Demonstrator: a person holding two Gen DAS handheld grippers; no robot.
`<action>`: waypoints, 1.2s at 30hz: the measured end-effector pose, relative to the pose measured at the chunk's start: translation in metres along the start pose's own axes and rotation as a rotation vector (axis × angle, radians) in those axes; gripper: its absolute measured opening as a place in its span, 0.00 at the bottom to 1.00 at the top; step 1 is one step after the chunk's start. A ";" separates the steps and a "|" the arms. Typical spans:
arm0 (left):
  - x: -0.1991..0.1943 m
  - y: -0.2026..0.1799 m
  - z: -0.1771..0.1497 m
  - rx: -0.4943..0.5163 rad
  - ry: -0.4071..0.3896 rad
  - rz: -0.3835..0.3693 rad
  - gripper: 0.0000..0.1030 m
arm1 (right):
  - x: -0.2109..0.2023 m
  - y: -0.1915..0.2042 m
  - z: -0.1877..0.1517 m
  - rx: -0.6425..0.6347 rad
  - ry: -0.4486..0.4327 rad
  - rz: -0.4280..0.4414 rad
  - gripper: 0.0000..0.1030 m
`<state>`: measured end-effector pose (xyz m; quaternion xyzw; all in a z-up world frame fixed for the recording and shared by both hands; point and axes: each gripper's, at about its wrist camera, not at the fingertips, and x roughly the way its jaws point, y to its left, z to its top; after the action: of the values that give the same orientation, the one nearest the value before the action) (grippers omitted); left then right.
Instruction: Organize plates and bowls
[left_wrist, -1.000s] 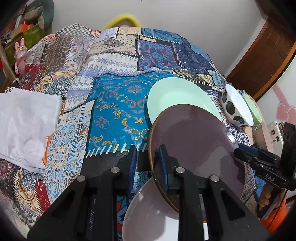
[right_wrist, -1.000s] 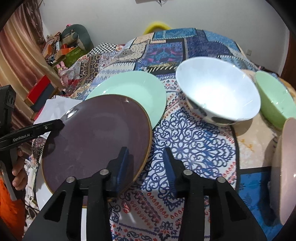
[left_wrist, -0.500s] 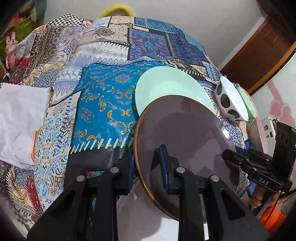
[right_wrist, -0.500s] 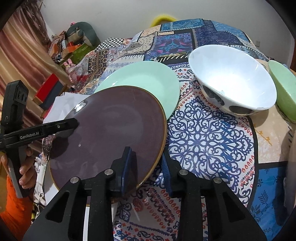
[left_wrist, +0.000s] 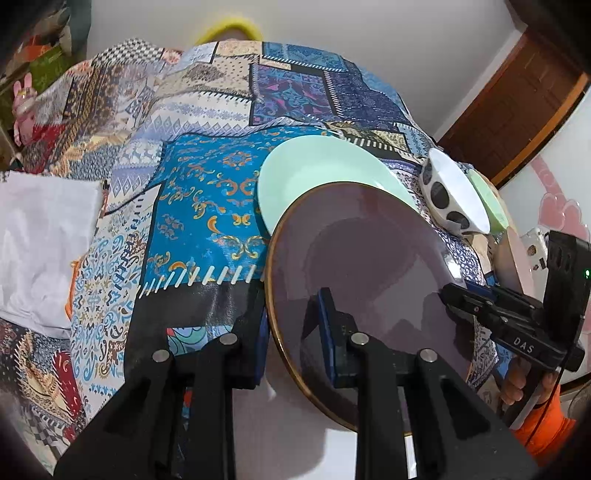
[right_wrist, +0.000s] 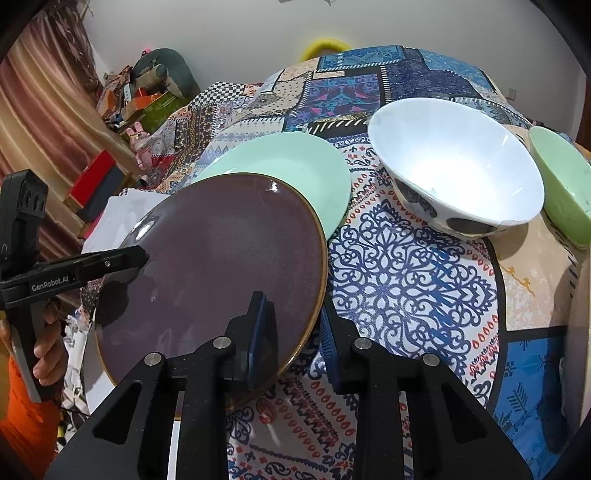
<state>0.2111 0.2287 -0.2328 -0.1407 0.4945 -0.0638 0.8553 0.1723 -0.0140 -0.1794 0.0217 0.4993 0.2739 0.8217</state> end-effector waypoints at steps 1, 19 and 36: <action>-0.001 -0.002 -0.001 0.005 -0.004 0.002 0.23 | -0.001 0.000 0.000 0.003 0.000 0.000 0.25; -0.032 -0.043 -0.013 0.020 -0.054 -0.025 0.23 | -0.042 -0.006 -0.012 0.016 -0.061 -0.002 0.25; -0.064 -0.100 -0.036 0.067 -0.073 -0.035 0.23 | -0.095 -0.019 -0.033 0.012 -0.114 -0.020 0.25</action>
<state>0.1503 0.1426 -0.1664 -0.1229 0.4579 -0.0902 0.8758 0.1197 -0.0823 -0.1249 0.0371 0.4532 0.2612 0.8515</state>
